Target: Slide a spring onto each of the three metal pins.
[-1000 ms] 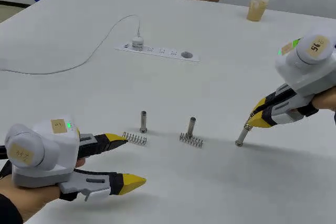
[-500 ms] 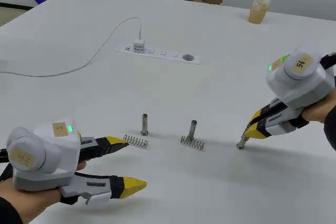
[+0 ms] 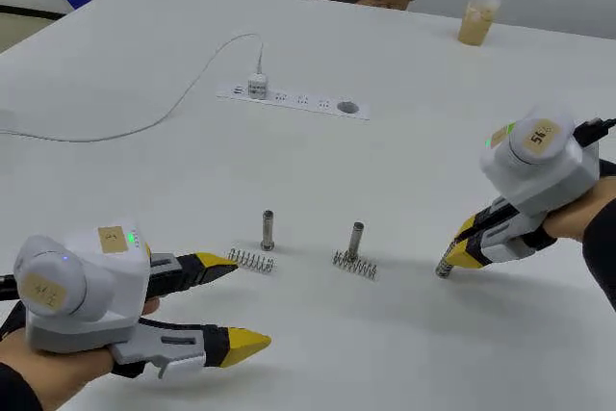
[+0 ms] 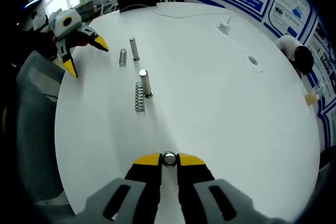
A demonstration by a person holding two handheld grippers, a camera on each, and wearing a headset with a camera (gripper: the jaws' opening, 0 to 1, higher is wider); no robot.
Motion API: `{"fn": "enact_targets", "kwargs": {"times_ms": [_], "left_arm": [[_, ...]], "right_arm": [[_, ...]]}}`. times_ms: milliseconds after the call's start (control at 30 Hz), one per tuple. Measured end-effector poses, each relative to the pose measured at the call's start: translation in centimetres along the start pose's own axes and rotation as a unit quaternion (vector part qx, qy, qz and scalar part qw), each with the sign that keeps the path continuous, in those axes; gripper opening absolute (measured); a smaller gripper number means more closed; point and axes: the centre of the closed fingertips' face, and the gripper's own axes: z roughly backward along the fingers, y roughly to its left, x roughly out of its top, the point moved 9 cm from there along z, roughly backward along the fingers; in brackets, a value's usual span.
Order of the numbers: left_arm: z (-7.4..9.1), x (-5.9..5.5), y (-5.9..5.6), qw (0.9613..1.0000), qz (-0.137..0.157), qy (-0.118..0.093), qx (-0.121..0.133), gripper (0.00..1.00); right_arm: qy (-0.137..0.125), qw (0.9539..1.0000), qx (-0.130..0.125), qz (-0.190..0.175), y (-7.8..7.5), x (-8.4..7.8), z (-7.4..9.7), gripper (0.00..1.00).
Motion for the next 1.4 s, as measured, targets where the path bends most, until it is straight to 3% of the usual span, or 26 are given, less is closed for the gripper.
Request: {"fn": "enact_targets", "kwargs": {"times_ms": [400, 1000, 1400], "left_arm": [[0.0, -0.2, 0.0, 1.0000, 0.002, 0.000, 0.001, 0.57], [-0.2, 0.0, -0.3, 1.0000, 0.003, -0.002, 0.000, 0.57], [-0.2, 0.1, -0.3, 1.0000, 0.001, -0.003, 0.000, 0.57]], "right_arm": [[0.004, 1.0000, -0.001, -0.001, 0.0, -0.4, -0.5, 0.13], [-0.008, 0.9997, -0.023, 0.010, 0.1, -0.2, 0.2, 0.29], [-0.029, 0.9988, -0.021, 0.034, 1.2, 2.3, 0.7, 0.30]]}}
